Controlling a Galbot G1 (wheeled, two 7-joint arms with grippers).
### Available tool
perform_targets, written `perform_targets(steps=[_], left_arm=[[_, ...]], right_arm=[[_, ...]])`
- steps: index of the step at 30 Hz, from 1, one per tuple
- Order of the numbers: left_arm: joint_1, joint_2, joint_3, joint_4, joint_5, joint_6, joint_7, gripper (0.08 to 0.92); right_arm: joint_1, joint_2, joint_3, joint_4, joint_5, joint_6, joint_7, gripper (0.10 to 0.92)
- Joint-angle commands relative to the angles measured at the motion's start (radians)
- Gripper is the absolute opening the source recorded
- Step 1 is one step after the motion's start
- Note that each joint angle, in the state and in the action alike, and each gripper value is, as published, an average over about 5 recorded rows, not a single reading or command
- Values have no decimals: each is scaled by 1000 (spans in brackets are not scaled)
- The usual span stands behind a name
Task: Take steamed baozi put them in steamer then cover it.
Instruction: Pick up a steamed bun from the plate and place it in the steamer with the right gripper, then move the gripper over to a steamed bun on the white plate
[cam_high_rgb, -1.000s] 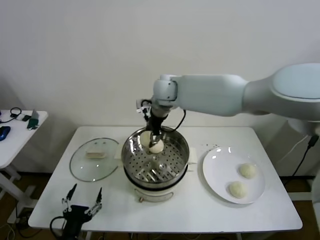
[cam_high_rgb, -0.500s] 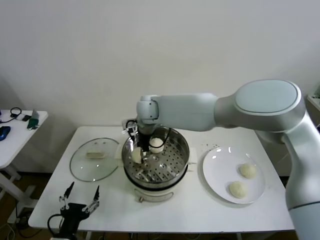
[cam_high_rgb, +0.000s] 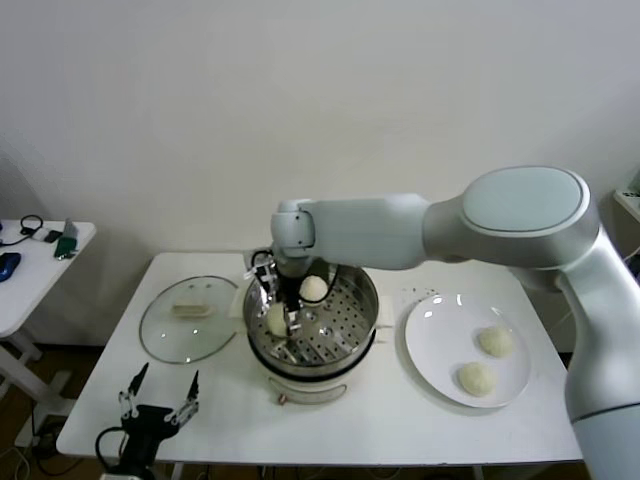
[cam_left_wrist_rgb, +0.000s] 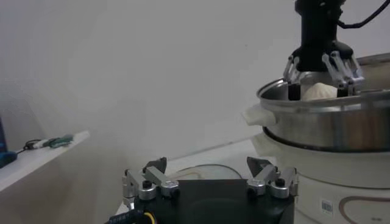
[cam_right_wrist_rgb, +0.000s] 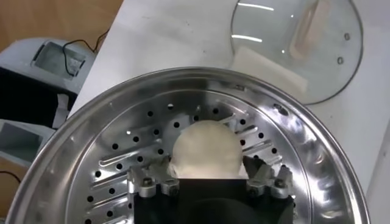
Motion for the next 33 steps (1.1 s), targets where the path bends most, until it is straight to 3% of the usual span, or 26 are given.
perform_targets(steps=[1,8,15,23,33], left_arm=[[-2,-1,-1,-1,0,2,0,823],[-3,0,-1,2,-2,0,-1,823],[-7,-1,0,12,-8,-3,-2,823],[-30,-5,2,8,-7,10,-3,823],[-13,-18,-10,-15,8,12,-2,823]], right_arm=[[45,-40,10,15,-8,27,-44,821],[191,-204,15,110,0,103,-119,823],[314,-484,-27,275,-17,145,-132,823],[256,-757,-51,435,-226,155,-120,823],[1,-957,26,403,-476,165,-126,823]])
